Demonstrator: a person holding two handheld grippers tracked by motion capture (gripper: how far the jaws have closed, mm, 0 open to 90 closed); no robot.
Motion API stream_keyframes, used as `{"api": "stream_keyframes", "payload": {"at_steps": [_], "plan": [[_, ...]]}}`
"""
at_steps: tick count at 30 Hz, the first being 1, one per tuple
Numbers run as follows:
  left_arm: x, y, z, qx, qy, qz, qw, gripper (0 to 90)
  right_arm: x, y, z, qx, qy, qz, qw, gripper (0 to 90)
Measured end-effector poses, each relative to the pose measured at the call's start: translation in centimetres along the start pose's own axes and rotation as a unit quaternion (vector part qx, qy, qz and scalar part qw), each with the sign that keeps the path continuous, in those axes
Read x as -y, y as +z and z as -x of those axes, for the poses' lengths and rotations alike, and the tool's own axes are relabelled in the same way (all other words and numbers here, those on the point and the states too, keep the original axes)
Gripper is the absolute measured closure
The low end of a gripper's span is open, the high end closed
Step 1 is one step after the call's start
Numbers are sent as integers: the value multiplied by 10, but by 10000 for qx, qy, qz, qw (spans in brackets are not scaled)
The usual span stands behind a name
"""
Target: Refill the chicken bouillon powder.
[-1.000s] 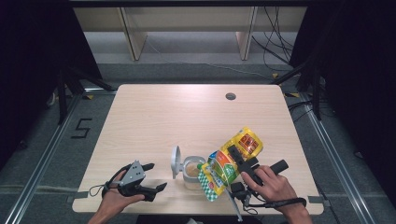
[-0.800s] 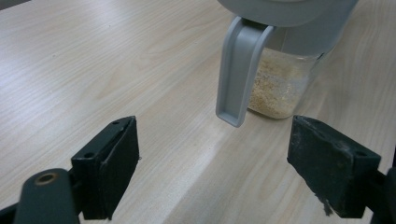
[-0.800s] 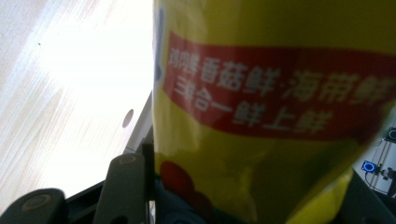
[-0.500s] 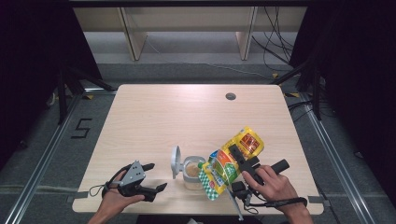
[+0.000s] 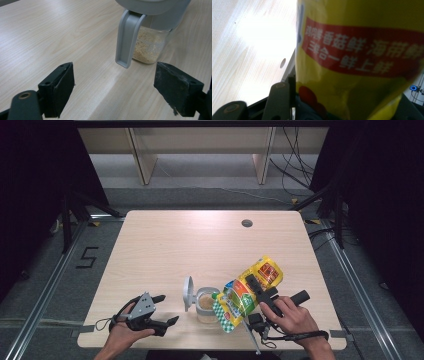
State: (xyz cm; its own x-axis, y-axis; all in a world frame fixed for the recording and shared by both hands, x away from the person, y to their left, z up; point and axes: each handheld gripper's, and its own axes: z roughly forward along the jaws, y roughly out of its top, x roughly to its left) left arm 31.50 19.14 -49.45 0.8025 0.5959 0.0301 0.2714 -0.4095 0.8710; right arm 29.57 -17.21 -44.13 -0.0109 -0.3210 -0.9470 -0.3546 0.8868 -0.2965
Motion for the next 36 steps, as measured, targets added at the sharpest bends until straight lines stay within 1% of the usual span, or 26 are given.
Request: {"api": "stream_keyframes", "payload": {"at_steps": [1,3,5,7,10,12,13,14,15,16,17,18,19,20,21,22,24,25,26,27,30,31,32,33,35,36], "plan": [[0,0,1,13,-161,17,9999,163,0,1,1,20,-79,39,10000,519],[0,0,1,-4,-104,3,9999,163,0,2,1,22,-82,47,10000,519],[0,0,0,9,3,-24,10000,163,0,2,2,26,-134,67,9999,520],[0,0,0,0,-17,-6,10000,163,0,0,0,32,-55,-1,10000,521],[0,1,0,-10,-20,-9,10000,163,-1,0,1,38,-78,-12,10000,524],[0,0,0,-6,-6,-12,10000,163,-2,-3,5,152,-229,17,9996,532],[-1,0,-1,5,-23,-8,10000,163,-2,-5,10,130,-521,-74,9985,532],[0,0,0,-9,-16,-8,10000,163,-2,-6,11,161,-477,-92,9987,533],[0,0,0,-12,-10,-9,10000,163,-3,-6,8,202,-92,-2,9998,533],[0,0,0,-4,-15,-13,10000,163,-3,-5,10,257,-195,55,9995,533],[0,0,0,-9,-8,-16,10000,163,-3,-9,16,147,-555,-147,9982,534],[0,0,0,-14,-31,-4,10000,163,-3,-8,15,235,-526,-103,9983,534],[0,0,0,-14,-31,-4,10000,163,-3,-8,15,235,-526,-103,9983,534],[0,1,0,-16,-19,-9,10000,163,-4,-10,16,107,-586,-152,9981,534],[0,0,0,-16,-28,-12,10000,163,-4,-9,14,59,-554,-162,9983,534],[0,0,0,-16,-28,-12,10000,163,-5,-9,14,76,-630,-151,9979,534],[0,1,0,10,-13,5,10000,163,-6,-7,11,52,-610,-110,9981,534],[0,1,-1,6,10,-25,10000,163,-6,-7,12,36,-704,-123,9974,534],[0,1,-1,6,10,-25,10000,163,-6,-7,12,36,-704,-123,9974,534],[1,1,1,-24,-130,-26,9999,163,-7,-6,9,62,-628,-54,9980,534],[1,1,1,-32,-120,-41,9999,163,-9,-7,10,52,-657,-63,9978,534],[1,2,1,17,-188,-40,9998,163,-9,-7,10,52,-657,-63,9978,534],[1,2,1,3,-190,-67,9998,163,-9,-7,11,77,-668,-42,9977,534],[1,2,1,-21,-200,-23,9998,163,-10,-7,12,73,-719,-53,9974,534],[1,2,1,-20,-156,-26,9999,163,-10,-7,12,89,-751,-38,9971,534],[1,2,1,-20,-156,-26,9999,163,-10,-7,12,90,-728,-46,9973,534]]}}
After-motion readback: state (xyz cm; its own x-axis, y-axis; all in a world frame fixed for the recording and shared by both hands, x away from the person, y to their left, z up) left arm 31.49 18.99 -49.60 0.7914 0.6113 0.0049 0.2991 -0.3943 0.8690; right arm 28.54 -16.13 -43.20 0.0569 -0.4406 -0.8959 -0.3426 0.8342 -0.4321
